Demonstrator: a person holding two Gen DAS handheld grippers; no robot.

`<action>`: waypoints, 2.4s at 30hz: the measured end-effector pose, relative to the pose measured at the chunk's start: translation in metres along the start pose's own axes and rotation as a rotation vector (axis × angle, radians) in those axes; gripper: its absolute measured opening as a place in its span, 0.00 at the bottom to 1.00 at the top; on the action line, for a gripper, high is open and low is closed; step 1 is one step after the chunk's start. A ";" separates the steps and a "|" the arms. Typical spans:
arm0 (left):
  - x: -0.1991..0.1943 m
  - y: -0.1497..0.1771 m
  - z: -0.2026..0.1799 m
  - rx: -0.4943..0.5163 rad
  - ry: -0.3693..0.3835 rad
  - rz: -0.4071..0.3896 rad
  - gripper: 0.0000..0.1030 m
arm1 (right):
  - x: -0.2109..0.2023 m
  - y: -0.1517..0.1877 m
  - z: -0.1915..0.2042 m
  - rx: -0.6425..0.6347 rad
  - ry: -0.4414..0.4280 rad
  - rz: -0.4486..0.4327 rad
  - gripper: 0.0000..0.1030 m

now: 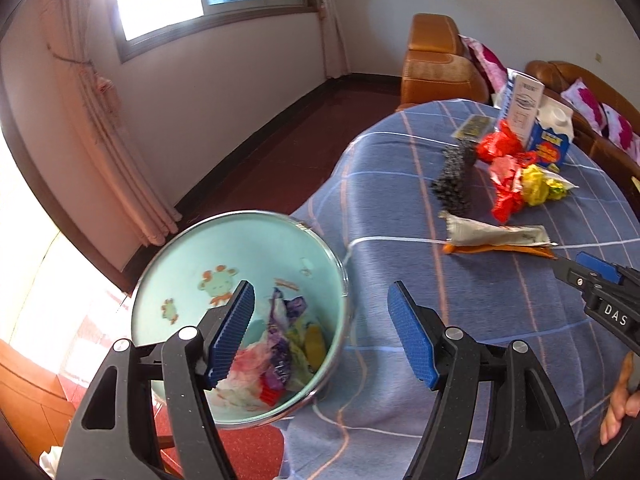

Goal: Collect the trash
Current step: 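Grasp the silver snack wrapper on the table with the left tool and lift it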

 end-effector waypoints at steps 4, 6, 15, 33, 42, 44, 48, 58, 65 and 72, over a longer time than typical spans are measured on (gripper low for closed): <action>0.007 -0.007 -0.029 0.040 0.060 -0.003 0.62 | -0.002 0.001 -0.015 0.016 0.016 -0.001 0.41; 0.010 -0.012 -0.039 0.054 0.083 -0.003 0.61 | -0.005 0.001 -0.022 0.017 0.028 -0.008 0.41; 0.032 -0.042 -0.083 0.053 0.217 0.006 0.60 | -0.009 0.002 -0.051 0.065 0.052 -0.013 0.41; 0.059 -0.034 -0.129 0.093 0.295 0.069 0.00 | -0.011 0.005 -0.075 0.115 0.062 -0.023 0.41; 0.037 -0.027 -0.117 0.140 0.310 0.052 0.00 | -0.013 0.003 -0.082 0.126 0.078 -0.030 0.41; 0.035 -0.028 -0.119 0.191 0.314 0.036 0.03 | -0.013 0.003 -0.083 0.126 0.080 -0.028 0.41; 0.030 -0.029 -0.134 0.349 0.354 0.014 0.51 | -0.018 0.004 -0.092 0.119 0.093 -0.021 0.41; 0.063 -0.011 -0.178 0.737 0.371 0.037 0.50 | -0.023 -0.007 -0.136 0.105 0.104 0.029 0.41; 0.057 -0.004 -0.181 0.705 0.417 0.033 0.12 | -0.005 -0.029 -0.146 0.091 0.082 0.033 0.41; 0.033 0.001 -0.174 0.604 0.447 -0.006 0.06 | 0.006 -0.042 -0.140 0.088 0.051 0.019 0.41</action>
Point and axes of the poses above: each gripper's, at about its wrist camera, not at the fingertips, and x roughly the way its jaws point, z to its left, y to its underside, the point moved 6 cm from there along x, roughly the way its jaws point, and after that the axes turned 3 degrees about -x, right-handed, at the moved point
